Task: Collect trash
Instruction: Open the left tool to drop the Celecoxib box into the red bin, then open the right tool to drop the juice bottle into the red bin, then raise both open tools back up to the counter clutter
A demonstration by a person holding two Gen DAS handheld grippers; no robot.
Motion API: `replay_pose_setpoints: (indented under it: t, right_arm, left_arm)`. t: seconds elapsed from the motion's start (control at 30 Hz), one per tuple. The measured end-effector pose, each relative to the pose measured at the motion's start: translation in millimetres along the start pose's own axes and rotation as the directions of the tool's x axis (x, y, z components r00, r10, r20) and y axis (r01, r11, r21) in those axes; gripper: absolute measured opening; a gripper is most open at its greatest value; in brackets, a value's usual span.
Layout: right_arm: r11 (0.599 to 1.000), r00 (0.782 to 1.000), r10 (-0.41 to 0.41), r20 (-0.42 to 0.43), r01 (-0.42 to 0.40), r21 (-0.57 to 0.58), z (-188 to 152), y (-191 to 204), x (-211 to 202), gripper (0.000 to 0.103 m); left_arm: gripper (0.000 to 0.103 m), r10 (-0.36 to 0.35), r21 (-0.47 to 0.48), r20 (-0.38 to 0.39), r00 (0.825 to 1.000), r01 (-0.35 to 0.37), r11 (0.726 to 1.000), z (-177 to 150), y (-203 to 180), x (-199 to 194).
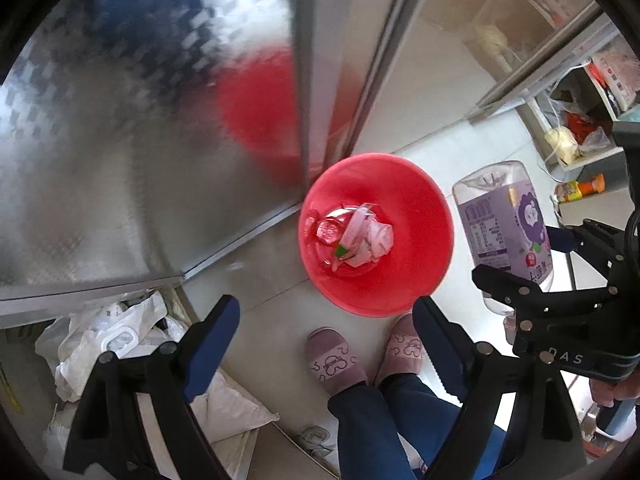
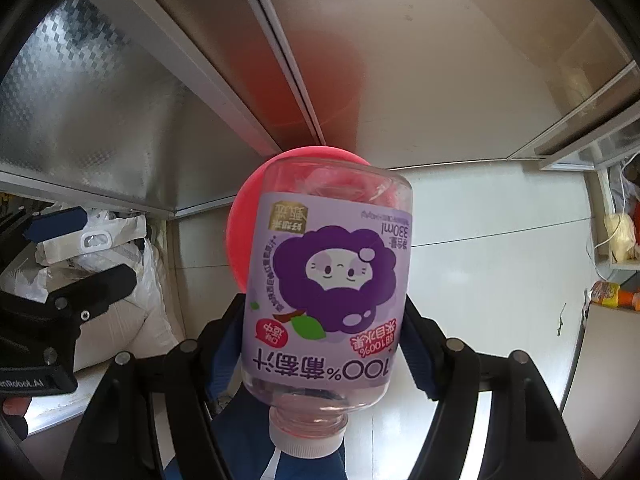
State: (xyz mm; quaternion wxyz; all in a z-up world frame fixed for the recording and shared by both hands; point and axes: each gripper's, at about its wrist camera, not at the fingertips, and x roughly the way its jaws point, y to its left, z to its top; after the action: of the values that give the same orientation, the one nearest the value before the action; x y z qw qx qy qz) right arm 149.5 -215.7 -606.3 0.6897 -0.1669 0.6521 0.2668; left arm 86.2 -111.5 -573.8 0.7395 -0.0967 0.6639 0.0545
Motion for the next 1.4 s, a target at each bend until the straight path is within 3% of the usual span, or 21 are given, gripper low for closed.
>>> replay_pose_setpoints:
  t: [0.17, 0.23, 0.27, 0.47, 0.6, 0.83, 0.9, 1.03, 1.1, 1.23, 1.4]
  right_arm:
    - [1.0, 1.0, 0.009, 0.014, -0.009, -0.029, -1, 4, -3, 0.069]
    - [0.999, 1.0, 0.017, 0.006, -0.017, -0.028, 0, 4, -3, 0.089]
    - [1.0, 1.0, 0.016, 0.008, -0.016, -0.024, 1, 4, -3, 0.091]
    - [1.0, 1.0, -0.006, 0.007, 0.006, -0.012, -2, 3, -19, 0.092]
    - [0.999, 0.999, -0.034, 0.033, 0.034, 0.011, -2, -2, -56, 0.092]
    - [0.994, 0.988, -0.087, 0.131, 0.077, 0.077, -6, -9, -168, 0.094]
    - [0.988, 0.983, -0.129, 0.134, 0.116, 0.1, -8, -10, -200, 0.098]
    - [0.979, 0.972, -0.167, 0.167, 0.142, 0.149, -16, -11, -271, 0.099]
    - [0.973, 0.964, -0.181, 0.194, 0.147, 0.175, -20, -9, -304, 0.099]
    - [0.956, 0.922, -0.244, 0.301, 0.177, 0.233, -31, -3, -363, 0.099]
    - [0.954, 0.899, -0.249, 0.36, 0.164, 0.251, -27, 2, -411, 0.099]
  left_arm:
    - [0.087, 0.017, -0.013, 0.005, 1.0, -0.017, 1.0, -3, 6, -4]
    - [0.087, 0.016, -0.016, 0.001, 1.0, -0.016, 1.0, -3, 8, -4]
    - [0.087, 0.013, -0.019, -0.003, 1.0, -0.013, 1.0, -3, 8, -4]
    - [0.087, 0.041, 0.02, 0.009, 0.999, -0.041, 0.999, 2, 0, -20]
    - [0.087, 0.037, 0.035, 0.03, 0.999, -0.038, 0.999, 6, -7, -49]
    - [0.087, -0.002, 0.069, 0.113, 0.994, -0.006, 0.998, 16, -31, -148]
    - [0.087, -0.007, 0.082, 0.121, 0.993, -0.003, 0.997, 18, -40, -179]
    - [0.087, -0.029, 0.128, 0.17, 0.985, 0.007, 0.992, 20, -59, -245]
    - [0.088, -0.032, 0.137, 0.212, 0.977, 0.003, 0.991, 22, -63, -278]
    - [0.091, -0.058, 0.135, 0.296, 0.953, 0.018, 0.991, 21, -74, -336]
    - [0.094, -0.07, 0.123, 0.379, 0.923, 0.025, 0.992, 19, -82, -389]
